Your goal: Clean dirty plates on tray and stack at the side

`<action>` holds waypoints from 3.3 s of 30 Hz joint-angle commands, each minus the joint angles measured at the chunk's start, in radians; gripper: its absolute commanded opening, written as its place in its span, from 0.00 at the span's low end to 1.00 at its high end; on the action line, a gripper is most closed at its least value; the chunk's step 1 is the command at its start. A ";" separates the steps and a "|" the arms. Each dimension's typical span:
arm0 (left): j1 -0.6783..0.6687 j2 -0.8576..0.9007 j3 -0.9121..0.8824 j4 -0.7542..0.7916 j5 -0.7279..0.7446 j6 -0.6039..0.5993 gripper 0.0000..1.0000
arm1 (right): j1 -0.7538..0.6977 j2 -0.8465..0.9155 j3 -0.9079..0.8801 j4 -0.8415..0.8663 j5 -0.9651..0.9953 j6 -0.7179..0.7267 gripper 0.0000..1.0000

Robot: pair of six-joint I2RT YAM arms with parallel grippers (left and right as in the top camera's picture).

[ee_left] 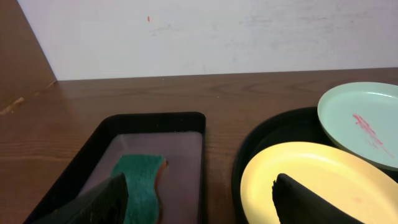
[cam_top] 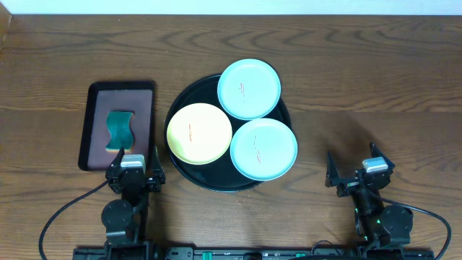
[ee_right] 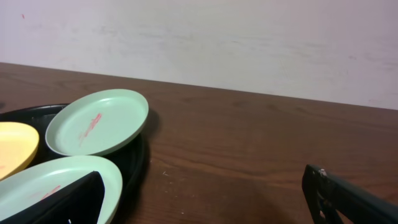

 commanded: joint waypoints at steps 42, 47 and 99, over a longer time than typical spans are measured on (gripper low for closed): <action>-0.004 0.003 -0.011 -0.040 0.015 0.006 0.75 | -0.017 -0.001 -0.001 0.000 0.005 -0.012 0.99; -0.004 0.003 -0.011 -0.040 0.015 0.006 0.75 | -0.017 -0.001 -0.001 0.000 -0.001 -0.012 0.99; -0.004 0.746 0.982 -0.568 -0.040 0.007 0.75 | -0.017 0.494 0.548 0.040 0.036 -0.013 0.99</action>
